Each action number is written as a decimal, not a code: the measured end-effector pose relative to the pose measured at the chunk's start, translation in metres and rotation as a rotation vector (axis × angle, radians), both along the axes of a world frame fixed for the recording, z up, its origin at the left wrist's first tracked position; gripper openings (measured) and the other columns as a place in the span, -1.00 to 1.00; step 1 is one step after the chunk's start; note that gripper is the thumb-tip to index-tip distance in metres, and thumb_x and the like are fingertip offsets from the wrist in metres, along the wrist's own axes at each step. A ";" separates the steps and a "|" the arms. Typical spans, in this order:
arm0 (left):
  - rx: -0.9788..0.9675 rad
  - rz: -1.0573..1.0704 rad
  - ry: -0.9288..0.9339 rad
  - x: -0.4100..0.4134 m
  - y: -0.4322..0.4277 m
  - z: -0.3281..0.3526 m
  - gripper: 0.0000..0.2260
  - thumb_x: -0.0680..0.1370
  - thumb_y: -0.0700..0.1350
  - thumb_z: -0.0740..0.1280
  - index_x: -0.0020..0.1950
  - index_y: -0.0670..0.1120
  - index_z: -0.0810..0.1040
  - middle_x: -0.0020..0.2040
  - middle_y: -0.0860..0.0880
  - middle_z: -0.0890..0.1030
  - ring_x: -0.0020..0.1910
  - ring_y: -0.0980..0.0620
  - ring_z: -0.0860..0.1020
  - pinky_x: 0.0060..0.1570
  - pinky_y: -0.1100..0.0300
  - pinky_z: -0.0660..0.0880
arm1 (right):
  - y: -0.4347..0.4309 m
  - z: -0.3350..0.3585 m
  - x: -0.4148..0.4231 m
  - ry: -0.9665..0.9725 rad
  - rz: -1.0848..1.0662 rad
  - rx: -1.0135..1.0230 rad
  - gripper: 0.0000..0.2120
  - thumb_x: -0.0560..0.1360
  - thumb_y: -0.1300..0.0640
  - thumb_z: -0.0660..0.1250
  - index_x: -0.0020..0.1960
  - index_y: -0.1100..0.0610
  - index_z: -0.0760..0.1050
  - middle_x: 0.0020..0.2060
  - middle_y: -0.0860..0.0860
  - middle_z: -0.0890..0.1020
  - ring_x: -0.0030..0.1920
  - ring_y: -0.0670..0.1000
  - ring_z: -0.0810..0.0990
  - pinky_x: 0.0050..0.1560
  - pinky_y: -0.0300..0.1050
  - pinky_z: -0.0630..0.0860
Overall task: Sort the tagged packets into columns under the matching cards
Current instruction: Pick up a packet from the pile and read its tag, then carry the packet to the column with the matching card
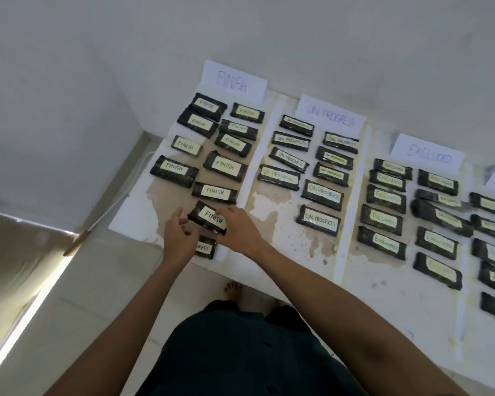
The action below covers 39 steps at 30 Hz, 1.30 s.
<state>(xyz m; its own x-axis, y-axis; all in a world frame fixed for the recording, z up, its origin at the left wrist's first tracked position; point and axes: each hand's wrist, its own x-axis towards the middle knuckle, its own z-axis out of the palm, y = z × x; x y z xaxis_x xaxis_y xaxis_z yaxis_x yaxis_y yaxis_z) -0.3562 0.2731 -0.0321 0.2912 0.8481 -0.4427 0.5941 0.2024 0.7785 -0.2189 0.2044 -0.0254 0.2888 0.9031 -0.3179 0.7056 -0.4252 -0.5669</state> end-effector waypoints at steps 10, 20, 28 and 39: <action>0.644 -0.780 0.349 -0.053 0.015 -0.030 -0.49 0.23 -0.36 0.43 0.17 -0.12 0.57 0.06 -0.15 0.58 -0.04 -0.21 0.52 -0.12 -0.03 0.55 | 0.037 -0.030 -0.020 -0.148 0.203 0.056 -0.64 0.36 0.29 0.38 0.16 0.30 0.54 0.15 0.22 0.56 0.12 0.26 0.50 0.16 0.12 0.45; 0.685 -1.102 0.493 -0.042 0.031 -0.025 -0.55 0.17 -0.24 0.56 0.04 -0.08 0.61 -0.09 -0.09 0.61 -0.13 -0.17 0.57 -0.27 0.01 0.52 | 0.009 -0.026 -0.006 -0.102 -0.009 0.195 -0.61 0.40 0.18 0.35 0.23 0.15 0.51 0.15 0.13 0.53 0.12 0.18 0.41 0.12 0.07 0.43; 0.693 -1.110 0.477 -0.035 0.022 -0.031 -0.57 0.25 -0.35 0.49 0.07 -0.12 0.55 -0.11 -0.11 0.58 -0.19 -0.12 0.56 -0.25 0.10 0.50 | -0.052 -0.020 0.031 -0.038 -0.153 0.175 -0.66 0.46 0.23 0.30 0.23 0.17 0.49 0.14 0.13 0.52 0.14 0.13 0.46 0.21 -0.05 0.37; 0.620 -1.152 0.324 0.024 0.005 -0.015 -0.46 0.55 0.13 -0.13 0.42 -0.10 0.23 0.12 -0.13 0.45 -0.03 -0.08 0.46 -0.12 0.08 0.48 | -0.082 -0.013 0.069 0.049 -0.317 0.141 -0.66 0.47 0.20 0.32 0.25 0.15 0.47 0.14 0.08 0.53 0.09 0.05 0.49 0.14 -0.13 0.42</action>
<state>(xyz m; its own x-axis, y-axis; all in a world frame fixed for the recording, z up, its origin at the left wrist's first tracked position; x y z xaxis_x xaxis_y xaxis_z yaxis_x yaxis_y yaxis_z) -0.3321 0.2785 -0.0468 0.9242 0.2777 -0.2620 0.3595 -0.8641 0.3523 -0.1497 0.1224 -0.0379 0.5495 0.8068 -0.2168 0.5213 -0.5340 -0.6657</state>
